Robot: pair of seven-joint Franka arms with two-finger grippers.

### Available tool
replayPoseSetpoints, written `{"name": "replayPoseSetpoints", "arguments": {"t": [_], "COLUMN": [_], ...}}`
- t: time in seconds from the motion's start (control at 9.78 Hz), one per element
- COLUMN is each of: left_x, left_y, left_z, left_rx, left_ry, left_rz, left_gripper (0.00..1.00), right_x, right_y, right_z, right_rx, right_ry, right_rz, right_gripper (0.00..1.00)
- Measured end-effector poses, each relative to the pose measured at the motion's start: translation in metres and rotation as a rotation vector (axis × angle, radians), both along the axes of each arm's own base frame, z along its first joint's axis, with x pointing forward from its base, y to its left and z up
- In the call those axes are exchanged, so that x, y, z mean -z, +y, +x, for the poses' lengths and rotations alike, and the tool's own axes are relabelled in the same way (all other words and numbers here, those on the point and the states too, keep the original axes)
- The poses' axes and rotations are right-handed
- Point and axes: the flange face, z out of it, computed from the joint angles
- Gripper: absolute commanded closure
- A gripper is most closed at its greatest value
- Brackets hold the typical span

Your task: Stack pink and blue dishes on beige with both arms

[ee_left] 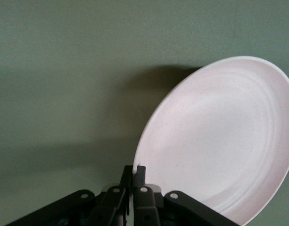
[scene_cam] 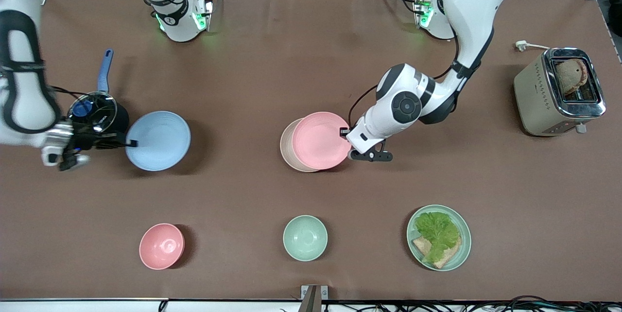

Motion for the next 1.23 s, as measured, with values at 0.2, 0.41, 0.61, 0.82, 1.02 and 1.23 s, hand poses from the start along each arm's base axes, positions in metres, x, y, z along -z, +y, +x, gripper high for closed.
{"name": "replayPoseSetpoints", "arguments": {"t": [0.2, 0.41, 0.61, 0.82, 1.02, 1.23], "left_x": [0.009, 0.018, 0.021, 0.02, -0.003, -0.081], "left_y": [-0.014, -0.015, -0.021, -0.023, -0.012, 0.048], "left_z": [0.002, 0.005, 0.003, 0.003, 0.023, 0.069], "left_rx": [0.012, 0.009, -0.01, -0.02, -0.053, -0.103], "left_ry": [-0.013, -0.009, -0.002, -0.002, -0.042, -0.124], "left_rz": [0.017, 0.027, 0.03, 0.029, 0.024, 0.076], "left_gripper": [0.97, 0.96, 0.59, 0.0, 0.0, 0.0], "right_x": [-0.059, -0.07, -0.073, -0.068, -0.047, -0.015], "right_y": [0.026, 0.084, 0.148, 0.2, 0.258, 0.324], "right_z": [0.022, 0.036, 0.046, 0.051, 0.046, 0.024], "right_rx": [0.044, 0.075, 0.107, 0.164, 0.218, 0.271], "right_ry": [0.068, 0.129, 0.152, 0.159, 0.144, 0.128], "right_rz": [-0.021, -0.054, -0.078, -0.09, -0.098, -0.105], "right_gripper": [1.0, 1.0, 1.0, 1.0, 1.0, 0.99]}}
